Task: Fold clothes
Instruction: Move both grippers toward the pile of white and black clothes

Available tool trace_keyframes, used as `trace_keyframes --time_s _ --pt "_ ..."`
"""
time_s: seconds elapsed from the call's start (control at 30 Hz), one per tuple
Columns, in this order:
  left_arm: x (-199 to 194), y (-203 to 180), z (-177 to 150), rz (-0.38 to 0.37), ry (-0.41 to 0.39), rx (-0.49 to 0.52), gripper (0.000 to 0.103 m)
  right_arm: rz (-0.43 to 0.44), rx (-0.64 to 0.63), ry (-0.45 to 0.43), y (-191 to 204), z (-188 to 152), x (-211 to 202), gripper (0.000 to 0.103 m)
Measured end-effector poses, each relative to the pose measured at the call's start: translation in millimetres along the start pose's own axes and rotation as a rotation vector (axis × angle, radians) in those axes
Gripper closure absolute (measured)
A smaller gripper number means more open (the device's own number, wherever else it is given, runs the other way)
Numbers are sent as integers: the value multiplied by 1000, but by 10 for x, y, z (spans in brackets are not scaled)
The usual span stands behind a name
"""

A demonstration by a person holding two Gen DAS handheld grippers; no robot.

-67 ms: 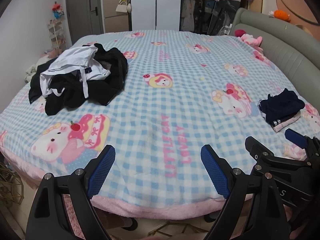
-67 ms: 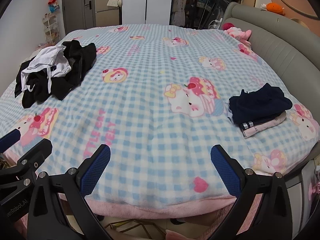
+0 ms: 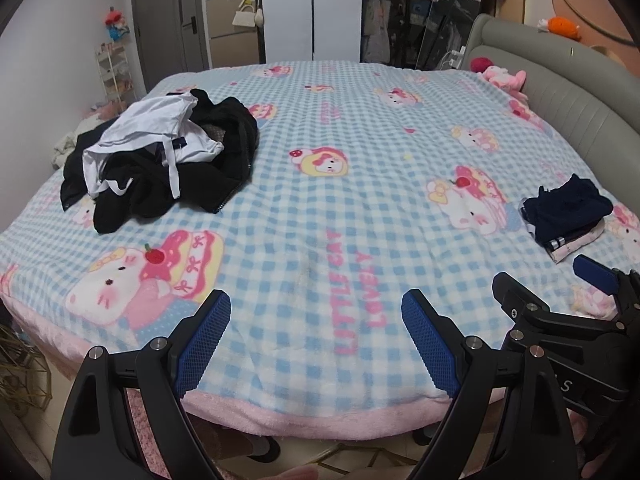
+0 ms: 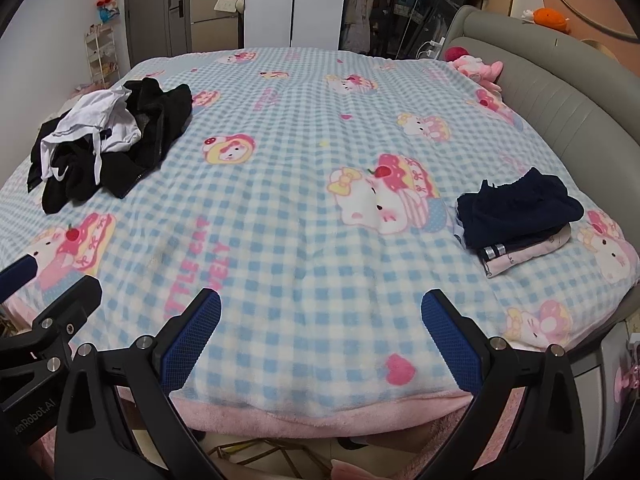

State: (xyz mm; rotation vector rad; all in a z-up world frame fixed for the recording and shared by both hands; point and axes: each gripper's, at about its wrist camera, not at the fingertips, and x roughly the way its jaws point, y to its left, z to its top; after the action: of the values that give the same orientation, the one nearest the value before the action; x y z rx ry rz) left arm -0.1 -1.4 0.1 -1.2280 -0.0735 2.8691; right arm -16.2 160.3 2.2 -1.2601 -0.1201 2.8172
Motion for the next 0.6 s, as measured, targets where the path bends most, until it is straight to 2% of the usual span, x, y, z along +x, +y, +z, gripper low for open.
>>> trace_keyframes --time_s 0.1,0.2,0.27,0.43,0.6 --pt "63 104 30 -33 35 -34 14 11 7 0 -28 4 -2 1" --pt "20 25 12 23 9 12 14 2 -5 9 -38 9 14 1" --pt "23 -19 -16 32 2 14 14 -2 -14 -3 -12 0 19 1" --pt "94 -41 0 -7 4 13 14 7 -38 -35 -14 -1 49 1" --pt "97 -85 166 -36 -22 43 14 35 -14 -39 -64 129 80 1"
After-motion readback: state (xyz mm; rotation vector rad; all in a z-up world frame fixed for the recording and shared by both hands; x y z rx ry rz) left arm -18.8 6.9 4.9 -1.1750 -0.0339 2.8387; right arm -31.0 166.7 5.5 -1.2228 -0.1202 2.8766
